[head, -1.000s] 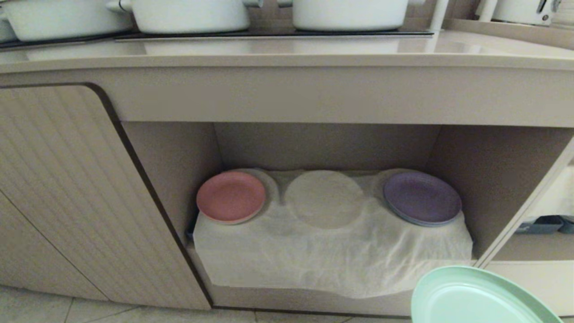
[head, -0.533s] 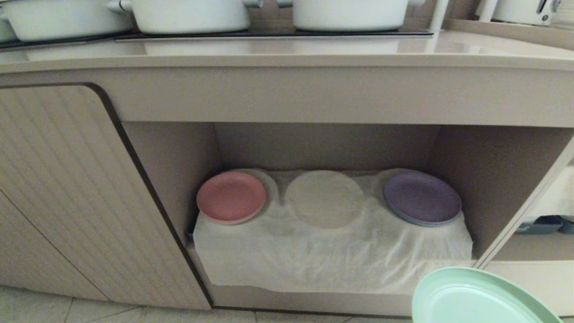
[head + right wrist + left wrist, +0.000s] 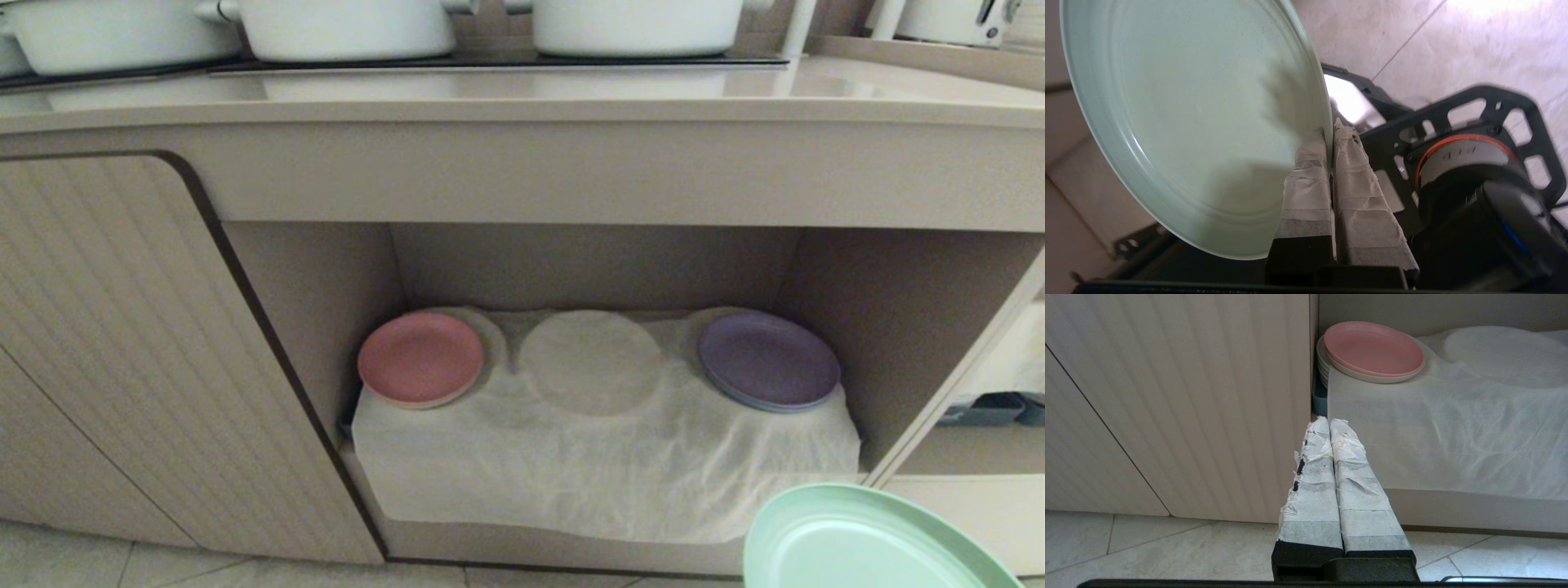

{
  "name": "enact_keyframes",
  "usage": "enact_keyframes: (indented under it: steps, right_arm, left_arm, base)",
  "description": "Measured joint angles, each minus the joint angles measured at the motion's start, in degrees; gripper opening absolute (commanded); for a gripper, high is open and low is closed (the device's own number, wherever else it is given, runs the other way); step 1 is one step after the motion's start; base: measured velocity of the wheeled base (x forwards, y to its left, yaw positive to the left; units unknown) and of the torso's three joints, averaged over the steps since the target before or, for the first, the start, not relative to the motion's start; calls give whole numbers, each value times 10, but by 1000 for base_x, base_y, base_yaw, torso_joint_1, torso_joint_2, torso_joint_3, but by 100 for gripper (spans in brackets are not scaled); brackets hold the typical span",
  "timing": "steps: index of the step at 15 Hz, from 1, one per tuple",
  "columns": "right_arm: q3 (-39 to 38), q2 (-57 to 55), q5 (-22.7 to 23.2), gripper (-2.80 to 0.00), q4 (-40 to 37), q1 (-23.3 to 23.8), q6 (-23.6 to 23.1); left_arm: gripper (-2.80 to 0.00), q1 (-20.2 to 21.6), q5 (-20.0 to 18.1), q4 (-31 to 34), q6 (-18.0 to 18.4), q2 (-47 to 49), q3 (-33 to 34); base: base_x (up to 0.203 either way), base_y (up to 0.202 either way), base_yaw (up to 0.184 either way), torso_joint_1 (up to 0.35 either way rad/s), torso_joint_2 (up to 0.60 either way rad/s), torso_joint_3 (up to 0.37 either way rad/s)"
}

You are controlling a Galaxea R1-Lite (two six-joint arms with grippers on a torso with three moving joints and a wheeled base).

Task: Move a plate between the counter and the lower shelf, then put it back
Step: Put the plate in the cupboard

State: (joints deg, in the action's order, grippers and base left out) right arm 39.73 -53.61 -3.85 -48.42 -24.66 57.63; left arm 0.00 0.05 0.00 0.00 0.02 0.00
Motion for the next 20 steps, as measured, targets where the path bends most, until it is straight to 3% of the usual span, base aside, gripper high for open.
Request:
enact_keyframes:
  steps: [7, 20]
  right_arm:
    - [-12, -45, 31, -280, 133, 0, -64]
    - [16, -296, 62, -280, 390, 0, -105]
  left_arm:
    - [-280, 0, 0, 0, 0, 0, 0]
    - [-280, 0, 0, 0, 0, 0, 0]
  base:
    - [0, 0, 0, 0, 0, 0]
    - [0, 0, 0, 0, 0, 0]
